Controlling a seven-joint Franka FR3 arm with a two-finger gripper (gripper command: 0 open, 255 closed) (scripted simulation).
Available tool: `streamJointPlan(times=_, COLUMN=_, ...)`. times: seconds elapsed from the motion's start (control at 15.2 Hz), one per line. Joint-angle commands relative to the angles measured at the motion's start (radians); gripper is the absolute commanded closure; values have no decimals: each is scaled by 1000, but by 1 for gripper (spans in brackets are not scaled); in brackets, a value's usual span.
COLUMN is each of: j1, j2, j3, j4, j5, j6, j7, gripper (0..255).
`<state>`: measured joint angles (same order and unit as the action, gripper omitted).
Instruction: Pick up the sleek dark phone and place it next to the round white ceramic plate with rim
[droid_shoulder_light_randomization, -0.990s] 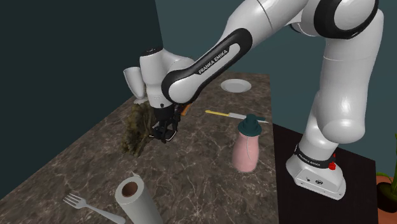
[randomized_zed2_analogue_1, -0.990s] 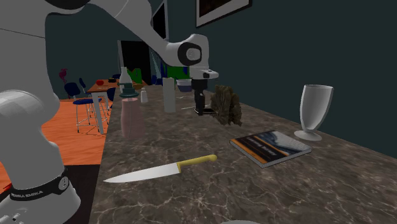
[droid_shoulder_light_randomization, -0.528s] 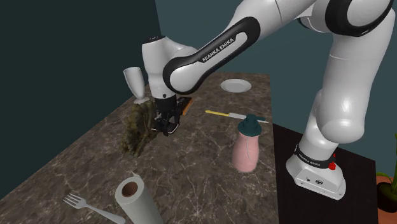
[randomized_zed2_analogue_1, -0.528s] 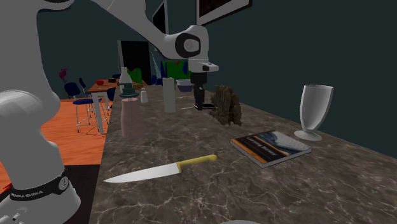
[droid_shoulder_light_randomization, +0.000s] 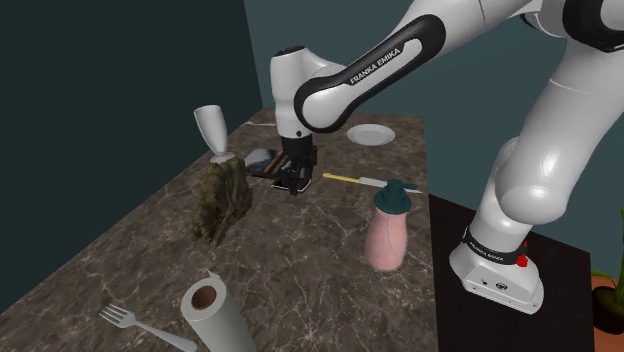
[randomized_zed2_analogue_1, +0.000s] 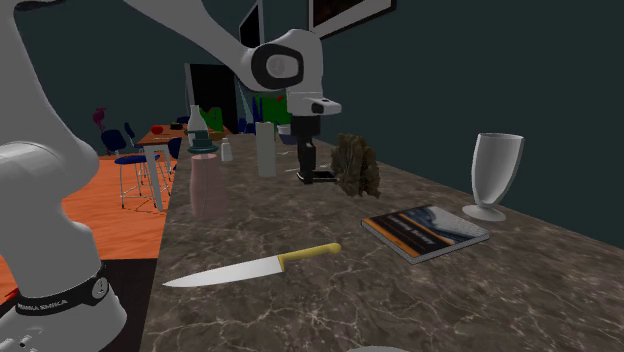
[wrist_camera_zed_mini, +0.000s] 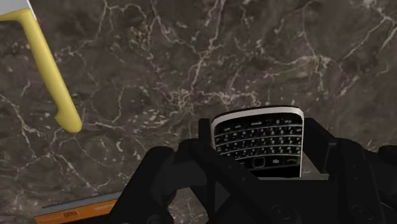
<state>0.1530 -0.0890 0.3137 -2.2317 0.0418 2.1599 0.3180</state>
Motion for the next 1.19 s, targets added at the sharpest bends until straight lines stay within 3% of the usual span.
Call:
streamJointPlan(times=0.0, j1=-20, j2=-44, j3=-28, j4=-53, j5=14, j6=10, j7=-59, gripper=255)
streamJointPlan(times=0.53, j1=-91, j2=-201, j3=-152, j4=-218, j5=27, j6=14, j7=-265, gripper=255)
streamJointPlan(times=1.12, j1=-191, j2=-305, j3=-314, j4=-317, j5=-26, j6=3, j7=-491, gripper=255)
